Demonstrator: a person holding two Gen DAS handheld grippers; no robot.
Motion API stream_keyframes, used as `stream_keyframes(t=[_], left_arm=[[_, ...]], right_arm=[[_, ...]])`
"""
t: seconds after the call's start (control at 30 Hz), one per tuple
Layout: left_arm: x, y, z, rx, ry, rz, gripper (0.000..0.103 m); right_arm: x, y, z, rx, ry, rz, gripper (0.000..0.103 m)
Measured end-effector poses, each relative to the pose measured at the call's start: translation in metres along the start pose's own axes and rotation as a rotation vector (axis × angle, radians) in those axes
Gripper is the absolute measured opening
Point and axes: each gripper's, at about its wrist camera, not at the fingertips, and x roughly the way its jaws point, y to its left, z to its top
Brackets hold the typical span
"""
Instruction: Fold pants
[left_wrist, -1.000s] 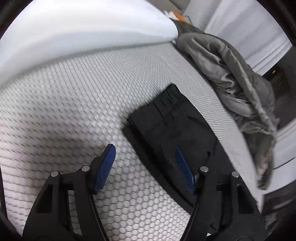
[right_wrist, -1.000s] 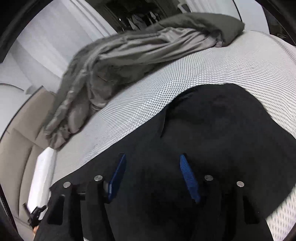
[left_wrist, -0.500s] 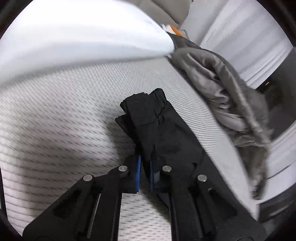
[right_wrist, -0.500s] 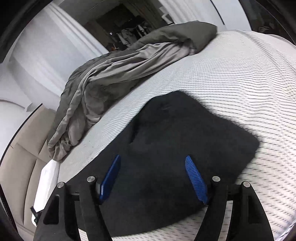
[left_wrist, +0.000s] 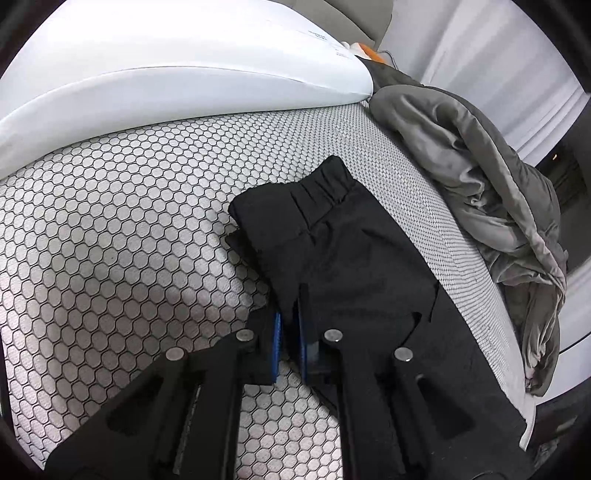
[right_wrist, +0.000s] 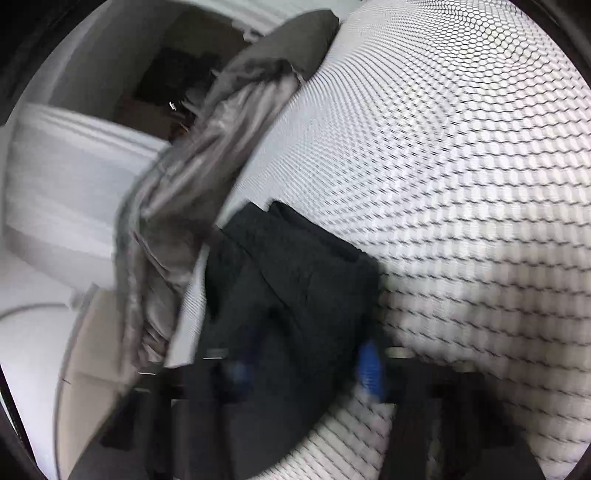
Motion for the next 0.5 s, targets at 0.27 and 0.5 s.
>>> stream_keyframes(t=[0.27, 0.5], left_arm=[[-0.018, -0.002, -0.012, 0.111, 0.035, 0.053, 0.012], [-0.037, -0.013, -0.003, 0.165, -0.039, 0.171, 0.039]], right_arm=[[-0.033, 0.011, 0.001, -0.067, -0.085, -0.172, 0.017], [-0.049, 0.023, 0.005, -0.201, -0.13, -0.286, 0.047]])
